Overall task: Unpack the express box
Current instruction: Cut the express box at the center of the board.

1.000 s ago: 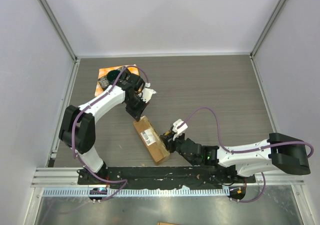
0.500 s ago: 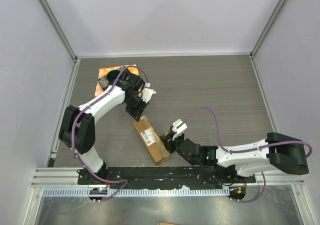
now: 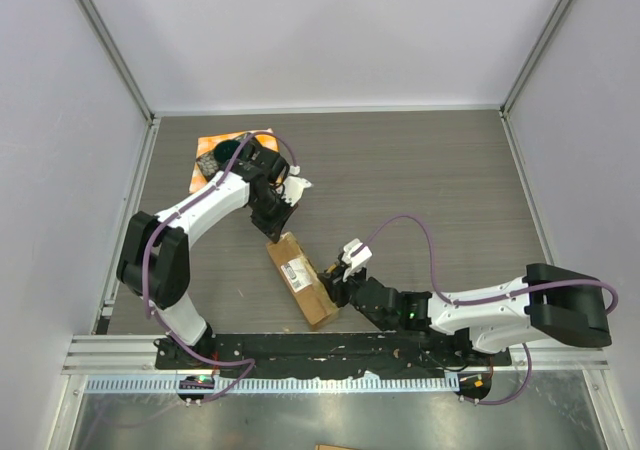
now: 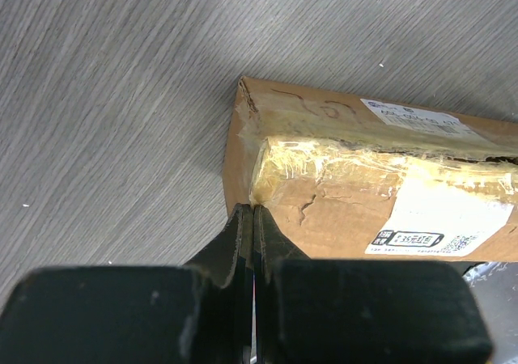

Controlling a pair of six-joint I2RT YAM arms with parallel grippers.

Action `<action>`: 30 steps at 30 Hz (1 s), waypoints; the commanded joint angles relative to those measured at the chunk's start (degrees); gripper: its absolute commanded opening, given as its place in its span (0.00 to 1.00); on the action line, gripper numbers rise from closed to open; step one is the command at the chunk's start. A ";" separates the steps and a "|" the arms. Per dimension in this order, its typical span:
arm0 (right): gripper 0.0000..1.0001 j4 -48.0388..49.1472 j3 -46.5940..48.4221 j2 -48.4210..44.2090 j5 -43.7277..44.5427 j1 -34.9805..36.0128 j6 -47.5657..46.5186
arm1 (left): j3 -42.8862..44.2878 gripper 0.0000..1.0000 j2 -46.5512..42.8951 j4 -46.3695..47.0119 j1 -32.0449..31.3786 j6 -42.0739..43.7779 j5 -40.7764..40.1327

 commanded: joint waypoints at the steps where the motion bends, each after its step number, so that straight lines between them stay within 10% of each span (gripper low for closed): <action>1: 0.01 -4.97 0.24 -3.42 -2.11 0.65 1.86 | -1.53 0.00 -0.55 1.68 -0.29 -0.60 0.27; 30: 0.01 -25.00 -7.67 -23.81 -2.99 6.01 11.79 | 1.98 0.00 6.04 -0.60 0.76 3.53 -4.83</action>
